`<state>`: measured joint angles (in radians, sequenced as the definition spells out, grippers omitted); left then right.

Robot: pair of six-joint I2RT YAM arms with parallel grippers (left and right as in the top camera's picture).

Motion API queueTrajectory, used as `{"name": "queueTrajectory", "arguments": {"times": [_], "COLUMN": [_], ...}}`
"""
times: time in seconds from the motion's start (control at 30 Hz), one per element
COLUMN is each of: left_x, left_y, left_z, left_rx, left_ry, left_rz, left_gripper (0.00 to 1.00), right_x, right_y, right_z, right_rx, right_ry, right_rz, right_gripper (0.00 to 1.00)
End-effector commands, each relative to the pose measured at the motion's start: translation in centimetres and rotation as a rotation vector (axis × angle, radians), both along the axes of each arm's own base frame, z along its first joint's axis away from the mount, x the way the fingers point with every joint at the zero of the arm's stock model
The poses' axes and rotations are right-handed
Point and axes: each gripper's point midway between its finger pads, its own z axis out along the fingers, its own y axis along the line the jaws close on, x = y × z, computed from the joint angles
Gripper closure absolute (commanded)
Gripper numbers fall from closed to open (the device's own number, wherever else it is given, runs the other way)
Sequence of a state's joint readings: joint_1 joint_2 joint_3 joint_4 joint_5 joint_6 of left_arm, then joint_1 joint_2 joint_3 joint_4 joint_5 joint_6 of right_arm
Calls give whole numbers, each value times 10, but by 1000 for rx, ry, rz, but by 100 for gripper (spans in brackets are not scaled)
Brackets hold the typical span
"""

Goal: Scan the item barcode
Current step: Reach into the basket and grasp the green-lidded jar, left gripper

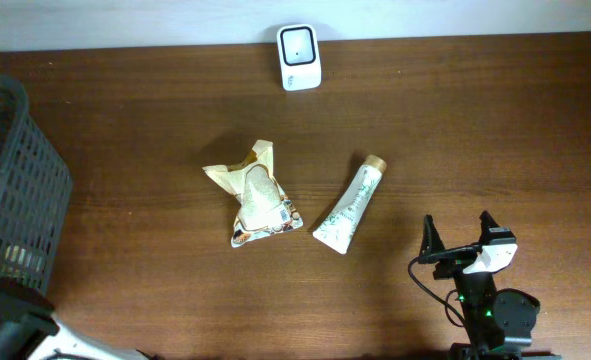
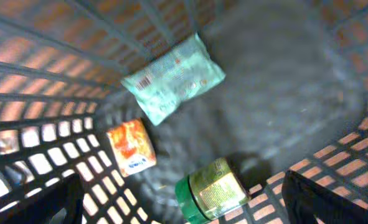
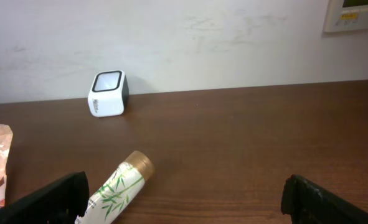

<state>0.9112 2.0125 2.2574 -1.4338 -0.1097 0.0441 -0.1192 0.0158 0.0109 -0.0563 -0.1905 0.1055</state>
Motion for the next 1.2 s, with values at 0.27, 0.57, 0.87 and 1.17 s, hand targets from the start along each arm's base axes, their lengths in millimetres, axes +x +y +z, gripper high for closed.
{"name": "queueTrajectory", "arguments": {"times": [0.27, 0.57, 0.87, 1.17], "left_x": [29, -19, -20, -40], "left_y": [-54, -81, -88, -67], "left_z": [-69, -62, -161, -173], "left_rx": [-242, -16, -211, -164], "left_ry": [59, 170, 256, 428], "left_rz": [-491, -520, -568, -573], "left_gripper": [1, 0, 0, 0], "right_x": [0, 0, 0, 0], "right_y": [1, 1, 1, 1], "right_z": [-3, -3, -3, -3], "right_rx": [8, 8, 8, 8], "right_ry": [5, 5, 5, 5], "right_rz": [6, 6, 6, 6], "right_gripper": [2, 2, 2, 2]}}
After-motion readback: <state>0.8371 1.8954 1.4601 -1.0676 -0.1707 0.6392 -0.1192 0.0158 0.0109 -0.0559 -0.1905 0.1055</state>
